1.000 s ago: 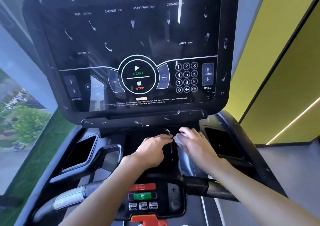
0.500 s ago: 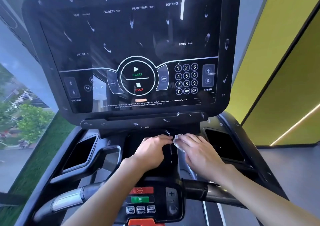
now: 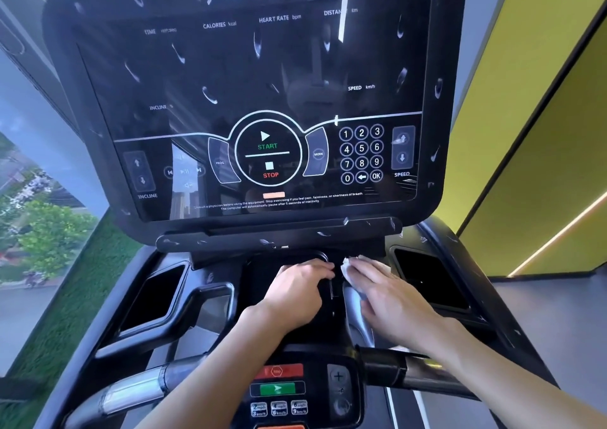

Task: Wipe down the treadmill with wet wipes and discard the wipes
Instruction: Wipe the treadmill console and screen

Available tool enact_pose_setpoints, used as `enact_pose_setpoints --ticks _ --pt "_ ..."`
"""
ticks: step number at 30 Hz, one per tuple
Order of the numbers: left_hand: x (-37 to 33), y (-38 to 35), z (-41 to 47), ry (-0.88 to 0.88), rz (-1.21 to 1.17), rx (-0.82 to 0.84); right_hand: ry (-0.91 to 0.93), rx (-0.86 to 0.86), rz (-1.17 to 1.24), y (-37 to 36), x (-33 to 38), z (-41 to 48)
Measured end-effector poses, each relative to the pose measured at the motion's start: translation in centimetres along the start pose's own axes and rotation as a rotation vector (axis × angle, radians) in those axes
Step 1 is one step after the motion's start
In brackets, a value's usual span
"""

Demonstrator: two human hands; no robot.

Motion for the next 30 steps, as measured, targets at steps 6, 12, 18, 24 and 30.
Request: enact_pose_setpoints --ticks 6,12,18,24,30 --pt "0.5 -0.3 0.0 0.01 -0.022 0.015 -0.063 0.032 0.025 0.3 0.1 -0.5" --pt "0.5 -0.3 0.1 0.011 -0.021 0.008 -0.076 0.04 -0.042 -0.3 -0.9 0.0" --pt "0.4 -0.3 0.1 -0.007 -0.025 0.005 0.01 0.064 -0.121 -0.5 0.4 -0.1" --pt "0.3 -0.4 -0.1 -0.004 -0.016 0.025 -0.092 0.032 -0.186 0.0 0.2 -0.2" --pt "0.2 -0.3 -0.2 -0.001 -0.005 0.032 -0.113 0.046 -0.2 0.8 0.9 1.4"
Point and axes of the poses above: each hand's wrist, its own z-axis towards the middle knuckle, its own y-axis out of the back of the hand, x = y × z, the point moved 3 cm from there along z, towards the middle knuckle, and after that the axes turned 13 degrees about -z, right-handed, at the moved point
